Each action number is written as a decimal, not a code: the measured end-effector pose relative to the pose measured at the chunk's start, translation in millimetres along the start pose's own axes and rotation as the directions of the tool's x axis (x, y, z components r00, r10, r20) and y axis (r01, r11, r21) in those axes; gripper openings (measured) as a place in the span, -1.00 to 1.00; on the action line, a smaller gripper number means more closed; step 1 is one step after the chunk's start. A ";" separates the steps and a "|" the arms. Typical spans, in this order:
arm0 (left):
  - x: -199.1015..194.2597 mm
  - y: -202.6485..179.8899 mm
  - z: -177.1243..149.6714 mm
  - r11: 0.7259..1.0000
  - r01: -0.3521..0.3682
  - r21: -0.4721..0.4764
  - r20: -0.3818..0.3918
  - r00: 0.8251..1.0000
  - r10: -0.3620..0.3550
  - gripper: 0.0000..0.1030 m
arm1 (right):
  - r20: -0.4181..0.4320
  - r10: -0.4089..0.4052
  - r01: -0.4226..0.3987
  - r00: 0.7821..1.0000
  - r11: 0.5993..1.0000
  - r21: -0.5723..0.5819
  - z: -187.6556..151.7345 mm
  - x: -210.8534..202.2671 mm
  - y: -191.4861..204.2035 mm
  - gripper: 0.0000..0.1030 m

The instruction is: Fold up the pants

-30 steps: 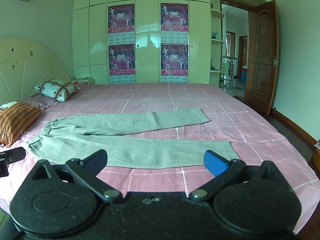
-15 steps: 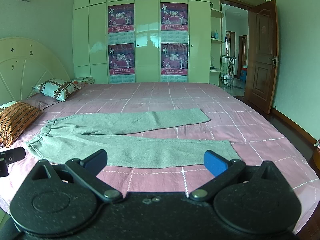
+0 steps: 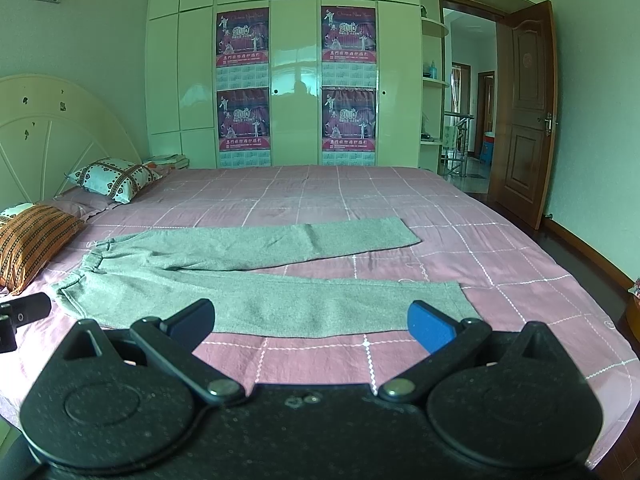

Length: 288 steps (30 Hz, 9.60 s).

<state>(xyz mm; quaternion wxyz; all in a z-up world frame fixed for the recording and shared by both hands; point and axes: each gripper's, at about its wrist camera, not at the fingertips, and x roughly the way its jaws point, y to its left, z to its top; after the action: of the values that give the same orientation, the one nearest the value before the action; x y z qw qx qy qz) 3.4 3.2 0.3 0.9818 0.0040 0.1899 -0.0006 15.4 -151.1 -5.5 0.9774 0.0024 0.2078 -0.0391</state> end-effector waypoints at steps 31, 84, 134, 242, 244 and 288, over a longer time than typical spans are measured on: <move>7.7 3.8 3.1 0.999 -0.041 0.024 -0.018 0.999 0.041 1.00 | 0.000 0.001 -0.001 1.000 1.000 0.003 0.2 0.9 0.6 0.89; 615.7 338.2 34.7 0.993 -0.076 -0.093 -0.423 0.906 0.030 0.44 | -0.308 0.247 -0.321 0.919 0.922 -0.216 124.9 583.5 97.1 -0.46; 356.9 345.8 -50.4 0.897 0.033 -0.441 -0.197 0.972 -0.132 0.02 | -0.280 0.375 -0.453 0.884 0.836 -0.309 45.1 335.7 64.9 -0.88; 371.8 339.4 -71.7 0.851 0.047 -0.522 -0.338 0.906 -0.257 -0.56 | -0.248 0.449 -0.225 0.858 0.764 0.605 -43.2 350.6 26.7 -1.00; 372.7 334.9 -69.5 0.859 0.036 -0.511 -0.345 0.906 -0.243 -0.56 | -0.290 0.437 -0.204 0.851 0.785 0.585 -47.9 357.2 29.6 -1.00; 321.9 138.3 -53.1 0.944 -0.186 -0.271 -0.313 0.945 0.096 0.18 | -0.153 0.337 -0.149 0.929 0.719 0.678 -33.3 325.0 -117.8 -0.83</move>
<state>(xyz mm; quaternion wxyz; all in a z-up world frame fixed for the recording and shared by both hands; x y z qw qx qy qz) 282.7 142.0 -168.0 0.9291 -0.1296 0.3318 0.0996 288.8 -292.3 -166.6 0.8731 0.3775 0.3079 0.0212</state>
